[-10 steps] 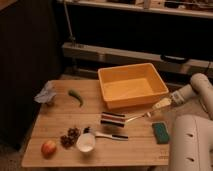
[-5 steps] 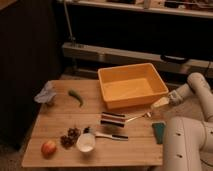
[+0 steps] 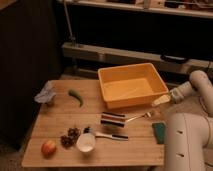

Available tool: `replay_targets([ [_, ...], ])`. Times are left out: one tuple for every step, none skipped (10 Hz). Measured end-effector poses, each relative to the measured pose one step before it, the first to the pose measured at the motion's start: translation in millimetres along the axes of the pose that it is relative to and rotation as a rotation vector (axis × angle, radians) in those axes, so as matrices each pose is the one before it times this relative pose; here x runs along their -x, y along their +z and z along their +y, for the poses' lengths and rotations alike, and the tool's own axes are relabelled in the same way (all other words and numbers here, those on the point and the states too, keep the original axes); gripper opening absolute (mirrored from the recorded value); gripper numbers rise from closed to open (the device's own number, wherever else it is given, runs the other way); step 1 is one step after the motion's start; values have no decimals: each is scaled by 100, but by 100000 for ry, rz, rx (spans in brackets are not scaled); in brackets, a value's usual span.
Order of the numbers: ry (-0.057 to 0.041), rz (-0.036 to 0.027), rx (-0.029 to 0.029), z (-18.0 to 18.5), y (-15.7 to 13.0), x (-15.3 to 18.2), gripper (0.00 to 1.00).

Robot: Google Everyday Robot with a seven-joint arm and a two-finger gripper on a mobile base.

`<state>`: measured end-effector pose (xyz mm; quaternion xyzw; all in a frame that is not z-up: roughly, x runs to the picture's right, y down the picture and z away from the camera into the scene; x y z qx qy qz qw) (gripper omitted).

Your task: Place fork in tray

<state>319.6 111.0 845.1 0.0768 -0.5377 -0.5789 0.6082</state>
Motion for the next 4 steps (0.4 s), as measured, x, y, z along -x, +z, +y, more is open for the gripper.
replay_targets([
  [-60,593,1,121,99,100,74],
  [-490,701,131,-3,84,-20,74],
  [-947,1144,444,69,123,66,74],
  [-765,1051,510,123,66,169,74],
])
